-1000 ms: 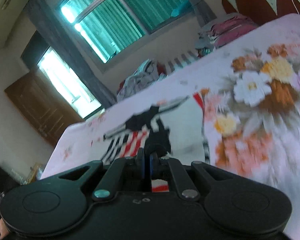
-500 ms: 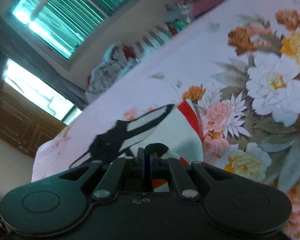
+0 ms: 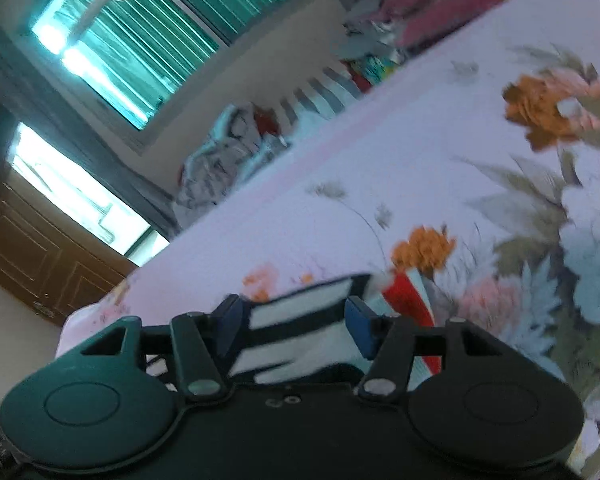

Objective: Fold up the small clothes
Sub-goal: 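Grasp the black hem with both tools and lift it, then carry the hem over the folded sleeves and lay it down with both tools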

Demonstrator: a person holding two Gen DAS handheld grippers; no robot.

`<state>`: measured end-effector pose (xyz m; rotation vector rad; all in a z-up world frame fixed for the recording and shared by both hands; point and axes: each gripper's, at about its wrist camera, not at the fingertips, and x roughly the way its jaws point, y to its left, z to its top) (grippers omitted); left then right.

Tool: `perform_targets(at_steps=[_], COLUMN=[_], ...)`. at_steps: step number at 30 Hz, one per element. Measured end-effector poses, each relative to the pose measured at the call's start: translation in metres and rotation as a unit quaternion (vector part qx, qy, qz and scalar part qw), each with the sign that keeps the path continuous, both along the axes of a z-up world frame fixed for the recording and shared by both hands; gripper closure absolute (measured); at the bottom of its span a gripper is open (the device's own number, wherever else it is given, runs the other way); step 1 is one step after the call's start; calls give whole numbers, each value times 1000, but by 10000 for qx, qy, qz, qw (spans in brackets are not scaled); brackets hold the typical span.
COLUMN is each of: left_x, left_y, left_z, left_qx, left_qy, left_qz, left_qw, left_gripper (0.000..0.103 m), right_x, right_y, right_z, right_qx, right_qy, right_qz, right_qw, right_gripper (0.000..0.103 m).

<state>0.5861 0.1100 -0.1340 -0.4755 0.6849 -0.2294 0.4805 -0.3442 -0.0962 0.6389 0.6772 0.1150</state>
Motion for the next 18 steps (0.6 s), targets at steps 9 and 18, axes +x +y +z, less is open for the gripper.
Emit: perform_targets(at_steps=[9, 18], left_x=[-6, 14], left_y=[-27, -41], left_z=[4, -9], left_qx=[1704, 1905], left_qy=[47, 314], left_qz=[-975, -910], left_qw=[9805, 9770], left_gripper=[49, 65], right_x=[-27, 8], right_y=[18, 66], right_z=[-4, -24], right_qx=[-1521, -2690], right_qy=[137, 312], right_qz=[1046, 1456], right_qw=[9827, 9516], right_gripper=[52, 77])
